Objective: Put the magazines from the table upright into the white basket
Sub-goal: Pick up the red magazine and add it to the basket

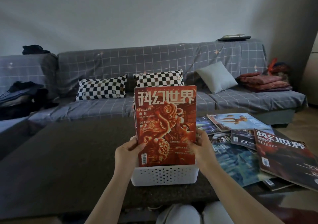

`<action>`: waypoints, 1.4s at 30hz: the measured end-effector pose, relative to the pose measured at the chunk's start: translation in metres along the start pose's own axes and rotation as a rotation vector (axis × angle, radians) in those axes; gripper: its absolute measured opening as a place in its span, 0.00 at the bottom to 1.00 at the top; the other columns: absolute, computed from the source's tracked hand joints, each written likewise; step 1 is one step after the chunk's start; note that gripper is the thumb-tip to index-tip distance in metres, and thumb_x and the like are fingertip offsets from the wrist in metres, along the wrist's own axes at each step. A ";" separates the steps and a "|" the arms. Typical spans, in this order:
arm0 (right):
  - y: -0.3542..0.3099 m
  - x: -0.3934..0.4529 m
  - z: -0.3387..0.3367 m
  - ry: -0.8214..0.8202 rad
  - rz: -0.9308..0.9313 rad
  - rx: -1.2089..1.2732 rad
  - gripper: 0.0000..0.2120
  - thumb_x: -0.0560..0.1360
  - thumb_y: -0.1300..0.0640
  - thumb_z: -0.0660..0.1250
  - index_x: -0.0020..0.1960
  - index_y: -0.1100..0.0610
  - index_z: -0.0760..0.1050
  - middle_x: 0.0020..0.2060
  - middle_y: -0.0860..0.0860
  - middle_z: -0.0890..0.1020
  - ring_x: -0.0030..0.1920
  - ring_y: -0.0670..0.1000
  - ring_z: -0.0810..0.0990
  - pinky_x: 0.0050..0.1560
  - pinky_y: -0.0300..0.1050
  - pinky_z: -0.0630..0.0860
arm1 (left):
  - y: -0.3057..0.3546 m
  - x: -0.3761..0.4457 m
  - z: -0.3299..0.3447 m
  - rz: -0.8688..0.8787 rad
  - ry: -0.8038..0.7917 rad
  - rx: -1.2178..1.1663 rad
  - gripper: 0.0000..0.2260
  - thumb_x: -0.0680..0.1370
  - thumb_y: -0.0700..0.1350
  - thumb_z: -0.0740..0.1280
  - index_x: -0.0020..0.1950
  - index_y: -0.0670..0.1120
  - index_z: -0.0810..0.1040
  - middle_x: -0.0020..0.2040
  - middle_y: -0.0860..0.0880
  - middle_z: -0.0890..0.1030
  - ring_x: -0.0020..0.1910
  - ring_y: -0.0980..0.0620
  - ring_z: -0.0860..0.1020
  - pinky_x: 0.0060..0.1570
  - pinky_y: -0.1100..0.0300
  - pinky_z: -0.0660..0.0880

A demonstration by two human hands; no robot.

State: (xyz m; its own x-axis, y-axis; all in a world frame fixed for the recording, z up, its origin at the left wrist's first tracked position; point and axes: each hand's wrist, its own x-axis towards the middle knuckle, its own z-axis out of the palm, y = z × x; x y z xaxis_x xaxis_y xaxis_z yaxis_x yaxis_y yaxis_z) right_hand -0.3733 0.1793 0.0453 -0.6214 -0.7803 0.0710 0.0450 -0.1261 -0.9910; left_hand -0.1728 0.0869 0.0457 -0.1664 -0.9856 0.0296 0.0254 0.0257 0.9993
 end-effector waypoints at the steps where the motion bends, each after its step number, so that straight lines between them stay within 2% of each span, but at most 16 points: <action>1: 0.000 0.001 0.000 0.011 -0.011 -0.046 0.11 0.76 0.59 0.65 0.55 0.48 0.70 0.51 0.49 0.80 0.49 0.52 0.81 0.48 0.55 0.80 | 0.000 0.000 0.001 0.003 0.009 0.006 0.09 0.74 0.42 0.71 0.54 0.50 0.83 0.43 0.54 0.86 0.38 0.60 0.84 0.29 0.68 0.76; 5: 0.003 0.001 0.003 0.052 -0.052 -0.194 0.08 0.76 0.57 0.66 0.53 0.47 0.71 0.47 0.47 0.81 0.46 0.50 0.82 0.49 0.55 0.80 | -0.003 0.001 -0.001 0.001 0.065 0.010 0.11 0.75 0.44 0.71 0.57 0.47 0.82 0.42 0.55 0.86 0.43 0.57 0.84 0.38 0.62 0.76; 9: 0.005 0.003 0.006 0.098 -0.072 -0.246 0.07 0.76 0.56 0.66 0.52 0.48 0.73 0.44 0.44 0.81 0.45 0.47 0.81 0.46 0.49 0.79 | -0.004 0.005 0.000 0.010 0.101 0.064 0.14 0.74 0.46 0.72 0.60 0.47 0.81 0.43 0.53 0.86 0.38 0.58 0.84 0.32 0.67 0.76; 11: 0.005 0.005 0.007 0.120 -0.080 -0.249 0.06 0.75 0.55 0.67 0.49 0.45 0.73 0.43 0.44 0.82 0.45 0.47 0.81 0.45 0.46 0.78 | -0.003 0.006 0.001 0.011 0.118 0.099 0.16 0.74 0.46 0.72 0.61 0.46 0.80 0.46 0.53 0.85 0.39 0.58 0.83 0.30 0.69 0.75; 15: 0.004 0.006 0.008 0.171 -0.085 -0.241 0.08 0.75 0.55 0.67 0.42 0.42 0.72 0.41 0.44 0.82 0.44 0.46 0.81 0.47 0.50 0.79 | -0.005 0.008 0.002 0.026 0.160 0.092 0.14 0.73 0.43 0.73 0.58 0.45 0.81 0.46 0.53 0.84 0.41 0.55 0.83 0.33 0.67 0.77; 19: 0.006 0.008 0.008 0.204 -0.098 -0.269 0.10 0.74 0.55 0.68 0.40 0.41 0.71 0.40 0.42 0.80 0.43 0.45 0.80 0.43 0.45 0.77 | -0.007 0.007 0.007 0.060 0.216 0.093 0.09 0.73 0.44 0.73 0.53 0.48 0.82 0.45 0.55 0.83 0.41 0.56 0.84 0.34 0.66 0.78; 23: 0.008 0.010 0.009 0.245 -0.101 -0.274 0.08 0.74 0.57 0.69 0.47 0.46 0.72 0.41 0.43 0.79 0.42 0.42 0.78 0.36 0.38 0.72 | -0.005 0.004 0.012 0.066 0.274 0.128 0.07 0.73 0.48 0.73 0.50 0.50 0.80 0.44 0.54 0.82 0.40 0.56 0.83 0.37 0.61 0.78; 25: 0.009 0.011 0.009 0.267 -0.076 -0.255 0.10 0.74 0.58 0.68 0.53 0.50 0.71 0.42 0.44 0.79 0.42 0.43 0.78 0.38 0.39 0.74 | -0.004 0.003 0.013 0.092 0.321 0.183 0.09 0.73 0.49 0.73 0.50 0.51 0.78 0.46 0.54 0.81 0.43 0.57 0.80 0.36 0.64 0.73; 27: 0.009 0.012 0.009 0.270 -0.066 -0.237 0.12 0.75 0.59 0.68 0.54 0.50 0.69 0.46 0.47 0.79 0.44 0.45 0.78 0.43 0.44 0.77 | -0.005 0.002 0.014 0.131 0.344 0.203 0.12 0.73 0.49 0.73 0.55 0.50 0.78 0.49 0.55 0.81 0.47 0.58 0.79 0.38 0.67 0.70; 29: 0.008 0.013 0.009 0.252 -0.081 -0.245 0.13 0.74 0.58 0.68 0.56 0.50 0.69 0.52 0.49 0.78 0.51 0.48 0.78 0.51 0.48 0.78 | -0.006 0.002 0.015 0.176 0.284 0.235 0.14 0.76 0.49 0.69 0.62 0.52 0.78 0.47 0.59 0.81 0.47 0.60 0.80 0.41 0.66 0.72; 31: 0.007 0.015 0.010 0.182 -0.102 -0.286 0.19 0.75 0.55 0.67 0.65 0.53 0.68 0.59 0.47 0.76 0.59 0.48 0.75 0.57 0.51 0.75 | -0.006 0.002 0.017 0.197 0.201 0.266 0.15 0.80 0.48 0.64 0.67 0.52 0.76 0.48 0.60 0.82 0.47 0.61 0.80 0.44 0.63 0.77; 33: 0.005 0.016 0.013 0.067 -0.086 -0.264 0.22 0.75 0.51 0.65 0.69 0.46 0.66 0.59 0.42 0.76 0.58 0.47 0.75 0.54 0.48 0.74 | -0.007 0.003 0.019 0.194 0.167 0.276 0.18 0.81 0.49 0.61 0.71 0.50 0.71 0.53 0.54 0.83 0.49 0.57 0.81 0.49 0.55 0.80; 34: 0.004 0.016 0.015 0.008 -0.067 -0.220 0.20 0.75 0.49 0.64 0.66 0.43 0.67 0.56 0.40 0.78 0.57 0.46 0.77 0.53 0.47 0.75 | -0.008 0.004 0.019 0.191 0.166 0.275 0.19 0.81 0.50 0.60 0.72 0.50 0.70 0.54 0.52 0.83 0.49 0.56 0.81 0.49 0.54 0.80; 36: 0.004 0.017 0.017 -0.062 -0.034 -0.153 0.15 0.75 0.46 0.63 0.61 0.40 0.71 0.52 0.40 0.81 0.55 0.48 0.79 0.56 0.53 0.76 | -0.008 0.004 0.019 0.176 0.165 0.262 0.19 0.81 0.51 0.60 0.72 0.50 0.70 0.56 0.51 0.83 0.51 0.56 0.81 0.48 0.58 0.79; 38: 0.005 0.017 0.016 -0.074 -0.044 -0.142 0.13 0.75 0.46 0.63 0.60 0.39 0.72 0.52 0.41 0.82 0.54 0.47 0.80 0.58 0.57 0.75 | -0.007 0.004 0.021 0.159 0.160 0.251 0.19 0.81 0.52 0.60 0.72 0.51 0.70 0.59 0.50 0.82 0.53 0.55 0.81 0.50 0.57 0.79; 42: 0.005 0.015 0.016 -0.065 -0.095 -0.192 0.11 0.77 0.48 0.61 0.59 0.39 0.72 0.51 0.41 0.82 0.54 0.47 0.80 0.57 0.57 0.75 | -0.005 0.003 0.024 0.122 0.173 0.231 0.20 0.80 0.52 0.61 0.72 0.50 0.71 0.61 0.49 0.81 0.54 0.54 0.81 0.52 0.52 0.80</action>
State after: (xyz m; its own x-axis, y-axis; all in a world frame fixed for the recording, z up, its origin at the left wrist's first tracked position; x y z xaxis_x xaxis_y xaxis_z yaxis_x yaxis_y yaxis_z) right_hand -0.3695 0.1573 0.0432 -0.5634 -0.8094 0.1657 -0.1645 -0.0867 -0.9826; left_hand -0.1970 0.0873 0.0413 -0.0055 -0.9861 0.1658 -0.1929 0.1637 0.9675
